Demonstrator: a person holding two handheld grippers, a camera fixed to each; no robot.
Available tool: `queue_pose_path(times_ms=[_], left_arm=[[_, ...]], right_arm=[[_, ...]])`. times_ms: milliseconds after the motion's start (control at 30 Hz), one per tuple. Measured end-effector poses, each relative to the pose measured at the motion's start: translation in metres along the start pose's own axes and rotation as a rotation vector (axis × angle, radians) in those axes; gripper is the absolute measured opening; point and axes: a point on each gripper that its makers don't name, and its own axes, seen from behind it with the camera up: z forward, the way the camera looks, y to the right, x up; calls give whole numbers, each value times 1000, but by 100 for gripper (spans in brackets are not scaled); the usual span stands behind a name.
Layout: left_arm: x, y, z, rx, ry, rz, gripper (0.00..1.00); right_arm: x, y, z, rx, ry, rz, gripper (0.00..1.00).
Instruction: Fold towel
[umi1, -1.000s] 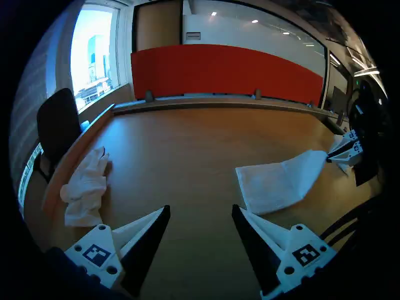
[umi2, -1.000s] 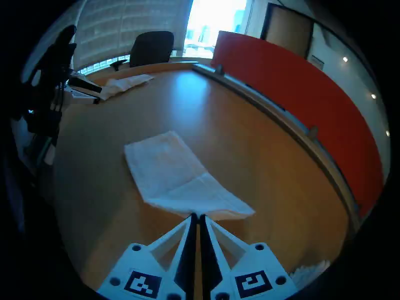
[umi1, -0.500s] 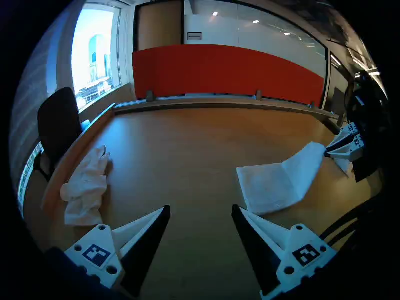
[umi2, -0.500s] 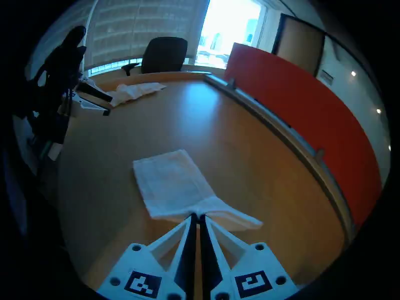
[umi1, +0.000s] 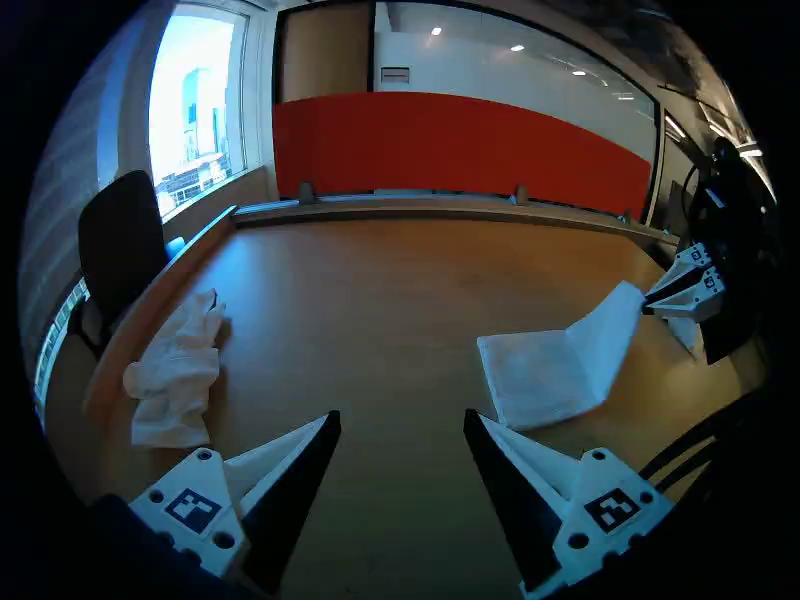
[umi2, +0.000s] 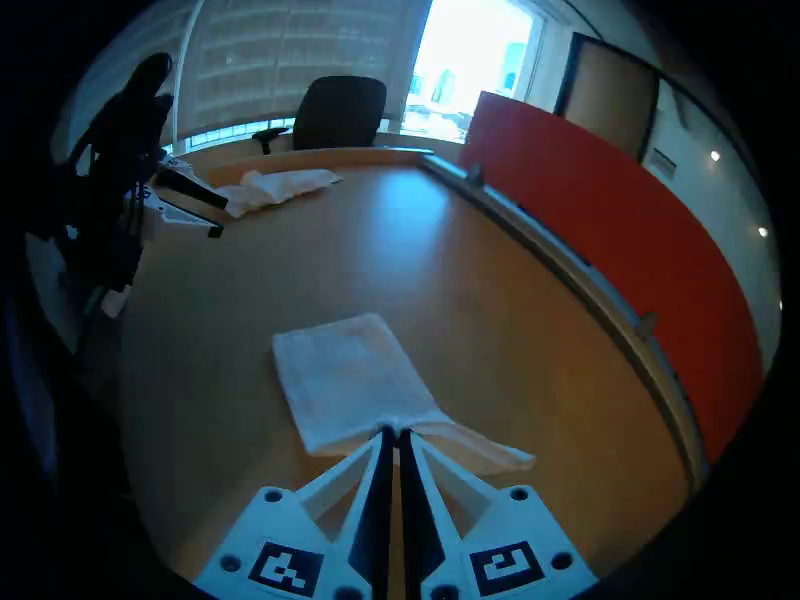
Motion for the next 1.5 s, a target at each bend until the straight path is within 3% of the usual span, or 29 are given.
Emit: queue_pose_path(times_ms=[667, 1200, 1500], left_arm=[[3, -10, -9, 19, 30, -3, 91], [-2, -12, -17, 30, 41, -18, 91], [-9, -15, -21, 41, 39, -42, 91]], right_arm=[[29, -28, 33, 96, -9, -51, 7], [45, -66, 79, 189, -29, -74, 7], [32, -92, 114, 257, -78, -50, 7]])
